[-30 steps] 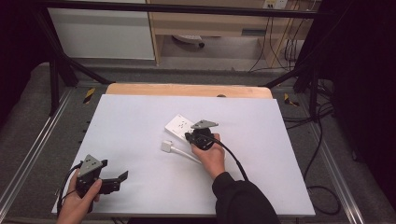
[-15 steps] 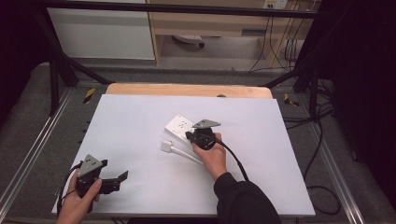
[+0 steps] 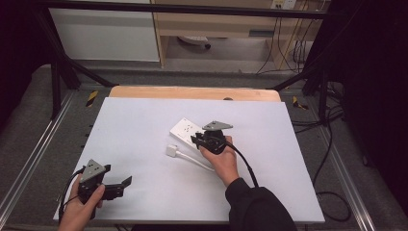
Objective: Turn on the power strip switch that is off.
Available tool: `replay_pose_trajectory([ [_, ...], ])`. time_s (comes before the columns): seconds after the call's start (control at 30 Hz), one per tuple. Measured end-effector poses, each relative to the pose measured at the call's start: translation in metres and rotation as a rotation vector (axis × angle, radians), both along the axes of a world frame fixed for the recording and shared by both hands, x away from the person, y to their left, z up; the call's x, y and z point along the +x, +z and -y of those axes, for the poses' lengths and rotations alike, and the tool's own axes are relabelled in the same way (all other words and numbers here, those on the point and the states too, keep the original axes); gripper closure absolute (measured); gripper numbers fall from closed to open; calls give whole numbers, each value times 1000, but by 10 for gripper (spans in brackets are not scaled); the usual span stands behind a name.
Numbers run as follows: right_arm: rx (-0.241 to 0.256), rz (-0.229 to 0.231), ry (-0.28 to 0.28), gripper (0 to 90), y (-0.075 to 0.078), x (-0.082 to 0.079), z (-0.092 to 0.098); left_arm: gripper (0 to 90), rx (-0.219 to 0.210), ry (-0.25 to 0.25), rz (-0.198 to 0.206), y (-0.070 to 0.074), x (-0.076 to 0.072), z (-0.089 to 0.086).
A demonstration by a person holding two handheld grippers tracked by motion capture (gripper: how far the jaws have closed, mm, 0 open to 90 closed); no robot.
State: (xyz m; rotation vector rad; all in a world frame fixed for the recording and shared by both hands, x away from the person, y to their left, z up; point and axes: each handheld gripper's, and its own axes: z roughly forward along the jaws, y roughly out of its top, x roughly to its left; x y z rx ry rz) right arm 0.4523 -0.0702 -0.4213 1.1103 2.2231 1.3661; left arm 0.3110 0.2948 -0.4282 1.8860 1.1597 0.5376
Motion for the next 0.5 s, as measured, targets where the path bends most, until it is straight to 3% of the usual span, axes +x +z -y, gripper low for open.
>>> replay_pose_trajectory([
  [0.13,8,-14,-15,535,4,0,5,73,-3,3,1,0,0,0],
  [0.37,24,-58,-54,349,11,4,17,74,-2,2,0,0,0,0],
  [0.5,3,-63,-84,210,13,5,24,74,-2,2,0,0,0,0],
])
